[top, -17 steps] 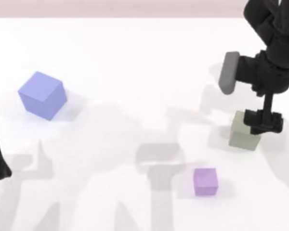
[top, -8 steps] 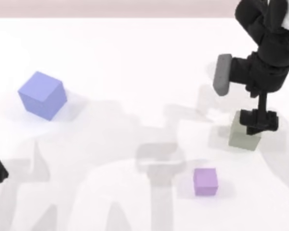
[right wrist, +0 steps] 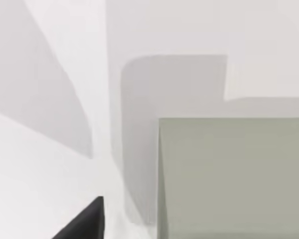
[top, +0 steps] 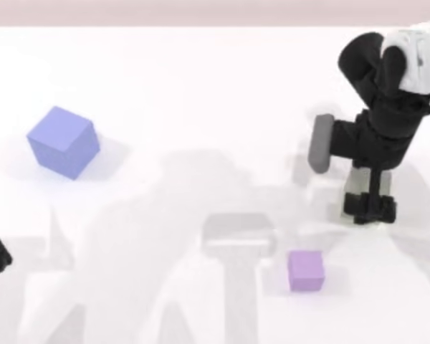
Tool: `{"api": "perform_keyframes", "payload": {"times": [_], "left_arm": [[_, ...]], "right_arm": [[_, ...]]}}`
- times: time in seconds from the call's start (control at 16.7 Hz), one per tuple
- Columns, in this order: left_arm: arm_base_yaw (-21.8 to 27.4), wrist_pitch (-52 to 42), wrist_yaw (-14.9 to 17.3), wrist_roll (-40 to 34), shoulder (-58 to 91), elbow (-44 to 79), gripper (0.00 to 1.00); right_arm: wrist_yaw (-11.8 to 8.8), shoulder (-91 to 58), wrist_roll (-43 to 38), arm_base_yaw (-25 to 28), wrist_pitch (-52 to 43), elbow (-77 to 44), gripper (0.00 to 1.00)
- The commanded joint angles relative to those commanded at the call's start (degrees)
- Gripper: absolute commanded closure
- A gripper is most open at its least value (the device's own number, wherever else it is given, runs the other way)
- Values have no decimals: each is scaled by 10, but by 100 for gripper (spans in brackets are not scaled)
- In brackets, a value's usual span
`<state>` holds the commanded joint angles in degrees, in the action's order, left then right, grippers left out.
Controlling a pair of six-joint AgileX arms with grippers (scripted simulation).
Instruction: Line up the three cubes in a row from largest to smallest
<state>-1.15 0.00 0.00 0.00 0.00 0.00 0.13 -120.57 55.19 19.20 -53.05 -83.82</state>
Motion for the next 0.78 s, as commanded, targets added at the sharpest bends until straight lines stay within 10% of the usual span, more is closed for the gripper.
{"api": "perform_keyframes", "payload": {"times": [0.42,0.78], "left_arm": [[0,0,0,0,0,0,0],[0,0,0,0,0,0,0]], "right_arm": [[0,-17,-1,1,47,32,0],[0,-17,-1,1,47,32,45]]}}
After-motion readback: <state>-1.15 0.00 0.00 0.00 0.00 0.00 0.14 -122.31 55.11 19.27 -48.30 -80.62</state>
